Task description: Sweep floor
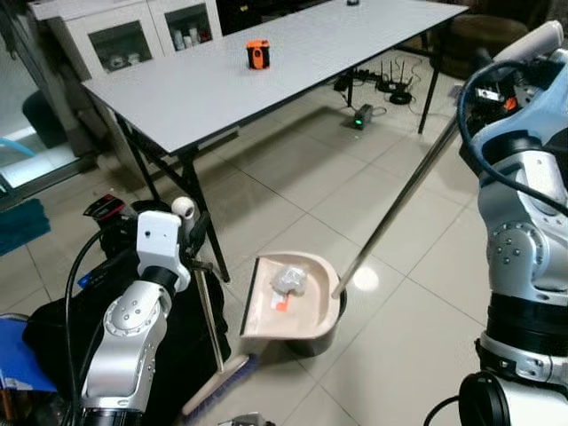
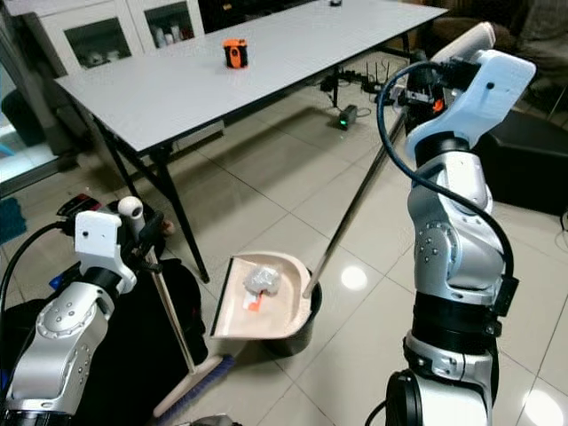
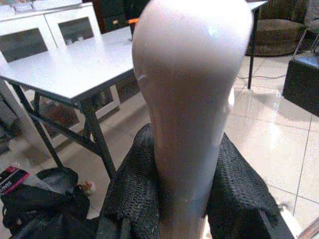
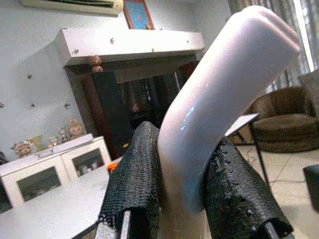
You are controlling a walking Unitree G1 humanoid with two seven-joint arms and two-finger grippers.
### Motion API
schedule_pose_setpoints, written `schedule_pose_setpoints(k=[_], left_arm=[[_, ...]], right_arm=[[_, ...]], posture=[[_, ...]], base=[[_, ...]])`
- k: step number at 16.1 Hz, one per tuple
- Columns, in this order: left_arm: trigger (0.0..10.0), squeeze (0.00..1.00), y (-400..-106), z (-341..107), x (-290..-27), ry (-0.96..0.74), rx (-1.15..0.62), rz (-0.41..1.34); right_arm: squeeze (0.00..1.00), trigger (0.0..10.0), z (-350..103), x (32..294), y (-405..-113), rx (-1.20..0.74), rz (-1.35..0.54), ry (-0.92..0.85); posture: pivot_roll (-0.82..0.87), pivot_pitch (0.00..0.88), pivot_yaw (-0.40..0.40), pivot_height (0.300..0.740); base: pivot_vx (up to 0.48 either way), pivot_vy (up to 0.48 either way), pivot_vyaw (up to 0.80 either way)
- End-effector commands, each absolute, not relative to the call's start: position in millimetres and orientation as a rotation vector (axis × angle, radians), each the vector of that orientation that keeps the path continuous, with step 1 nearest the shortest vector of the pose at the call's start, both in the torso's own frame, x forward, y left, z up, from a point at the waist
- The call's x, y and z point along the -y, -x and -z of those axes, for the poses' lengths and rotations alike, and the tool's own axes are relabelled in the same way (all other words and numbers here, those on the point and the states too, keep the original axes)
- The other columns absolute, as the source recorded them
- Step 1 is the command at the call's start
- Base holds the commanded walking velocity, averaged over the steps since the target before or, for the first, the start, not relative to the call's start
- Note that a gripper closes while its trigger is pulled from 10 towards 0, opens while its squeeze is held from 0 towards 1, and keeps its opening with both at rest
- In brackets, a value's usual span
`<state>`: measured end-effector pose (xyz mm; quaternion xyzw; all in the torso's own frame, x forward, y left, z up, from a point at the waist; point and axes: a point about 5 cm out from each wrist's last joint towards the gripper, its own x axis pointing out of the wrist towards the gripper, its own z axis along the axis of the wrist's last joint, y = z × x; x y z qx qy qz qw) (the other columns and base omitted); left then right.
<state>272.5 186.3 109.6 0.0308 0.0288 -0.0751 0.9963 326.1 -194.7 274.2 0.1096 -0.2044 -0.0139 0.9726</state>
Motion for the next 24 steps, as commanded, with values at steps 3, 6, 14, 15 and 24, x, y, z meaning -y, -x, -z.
schedule_pose_setpoints(k=[3, 6, 14, 15, 24], left_arm=[[10.0, 0.0, -277.8, -115.3, -190.4, -0.083, -0.037, 0.134], [10.0, 0.0, -278.6, -116.5, -191.6, -0.089, -0.035, 0.127], [10.0, 0.0, -274.7, -115.6, -189.6, -0.092, -0.032, 0.106], [10.0, 0.0, -272.4, -111.9, -184.4, -0.09, -0.034, 0.103], [10.0, 0.0, -264.0, -106.7, -178.6, -0.088, -0.045, 0.077]], right_arm=[[0.0, 10.0, -289.5, 186.4, -331.1, 0.539, 0.008, -0.169], [0.0, 10.0, -288.1, 180.4, -340.0, 0.569, -0.003, -0.136], [0.0, 10.0, -280.6, 120.8, -344.0, 0.757, -0.235, 0.11], [0.0, 10.0, -275.0, 109.8, -343.6, 0.771, -0.269, 0.123], [0.0, 10.0, -266.4, 57.8, -334.8, 0.903, -0.403, 0.315]], posture=[[0.04, 0.0, 0.098, 0.74], [0.04, 0.0, 0.089, 0.74], [0.05, 0.0, 0.073, 0.74], [0.06, 0.0, 0.071, 0.74], [0.08, 0.0, 0.05, 0.74]], base=[[0.0, 0.0, 0.0], [0.0, 0.0, 0.0], [0.0, 0.0, 0.0], [0.0, 0.0, 0.0], [0.0, 0.0, 0.0]])
